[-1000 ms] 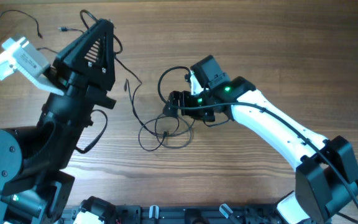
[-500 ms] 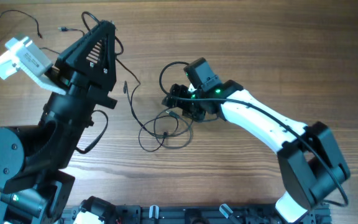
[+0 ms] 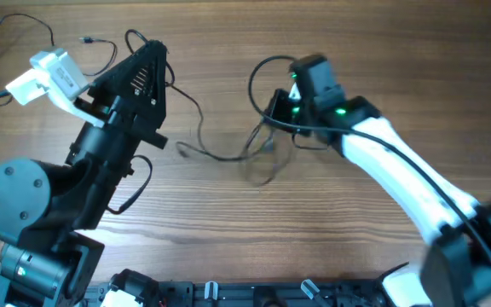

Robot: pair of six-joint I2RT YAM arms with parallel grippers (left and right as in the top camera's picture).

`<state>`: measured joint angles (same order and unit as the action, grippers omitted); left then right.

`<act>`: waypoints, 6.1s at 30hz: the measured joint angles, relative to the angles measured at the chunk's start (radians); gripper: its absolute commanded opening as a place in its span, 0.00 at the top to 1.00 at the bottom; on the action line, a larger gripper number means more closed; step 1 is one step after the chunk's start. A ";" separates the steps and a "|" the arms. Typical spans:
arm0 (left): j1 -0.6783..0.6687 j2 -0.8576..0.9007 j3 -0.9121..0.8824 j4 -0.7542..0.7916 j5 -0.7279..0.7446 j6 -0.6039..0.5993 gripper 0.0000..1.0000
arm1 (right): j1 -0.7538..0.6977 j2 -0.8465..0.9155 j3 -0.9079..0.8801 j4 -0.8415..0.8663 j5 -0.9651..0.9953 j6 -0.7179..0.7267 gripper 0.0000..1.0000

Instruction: Untangle cables

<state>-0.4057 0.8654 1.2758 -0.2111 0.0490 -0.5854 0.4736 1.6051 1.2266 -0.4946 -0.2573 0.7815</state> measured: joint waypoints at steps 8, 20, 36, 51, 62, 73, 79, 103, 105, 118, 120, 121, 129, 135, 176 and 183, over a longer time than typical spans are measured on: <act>-0.001 0.048 0.009 -0.605 -0.409 -0.020 0.96 | -0.098 -0.348 0.210 -0.124 0.061 -0.076 0.95; 0.385 0.236 0.006 -0.896 -0.592 -0.319 0.96 | -0.410 -0.357 0.597 -0.711 0.665 -0.151 0.94; 0.454 0.280 0.006 -0.777 -0.096 -0.188 0.12 | -0.278 0.070 0.529 -0.852 -0.174 -0.627 0.05; 0.328 0.523 0.006 -0.769 0.140 0.144 0.00 | -0.001 0.271 0.514 -0.634 -0.165 -0.461 0.00; 0.287 0.911 0.006 -0.652 0.250 0.375 0.05 | -0.001 0.271 0.514 -0.668 -0.165 -0.441 0.00; 0.276 1.014 0.006 -0.618 0.283 0.409 0.42 | -0.001 0.271 0.514 -0.668 -0.165 -0.441 0.00; 0.274 1.014 0.006 -0.592 0.286 0.416 0.96 | -0.001 0.271 0.514 -0.668 -0.165 -0.441 0.00; 0.274 0.225 0.266 -0.396 0.647 0.166 0.96 | -0.001 0.275 0.296 -0.491 -0.161 -0.362 0.00; 0.274 0.197 0.266 -0.339 0.649 0.138 0.96 | -0.001 0.275 0.280 -0.478 -0.161 -0.361 0.01; 0.274 0.184 0.266 -0.387 0.333 0.082 0.96 | -0.001 0.275 0.248 -0.459 -0.161 -0.340 0.00; 0.274 0.197 0.266 -0.388 0.246 0.060 0.96 | -0.001 0.275 0.248 -0.459 -0.161 -0.340 0.00; 0.275 0.198 0.266 -0.388 0.208 0.045 0.96 | -0.001 0.275 0.248 -0.459 -0.161 -0.340 0.00; 0.490 0.203 0.266 -0.489 0.037 -0.068 0.96 | -0.001 0.275 0.247 -0.412 -0.160 -0.336 0.00; 0.709 0.240 0.266 -0.636 0.023 -0.094 0.96 | -0.001 0.275 0.247 -0.375 -0.160 -0.336 0.00; 0.970 0.673 0.220 -0.731 0.081 -0.175 0.95 | -0.001 0.275 0.247 -0.205 -0.157 -0.336 0.00; 0.975 0.676 0.220 -0.700 -0.070 -0.192 0.91 | -0.001 0.275 0.247 -0.204 -0.157 -0.336 0.00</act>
<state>0.5694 1.5410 1.4960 -0.9112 -0.0208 -0.7769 0.4725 1.8805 1.4738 -0.6983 -0.4141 0.4454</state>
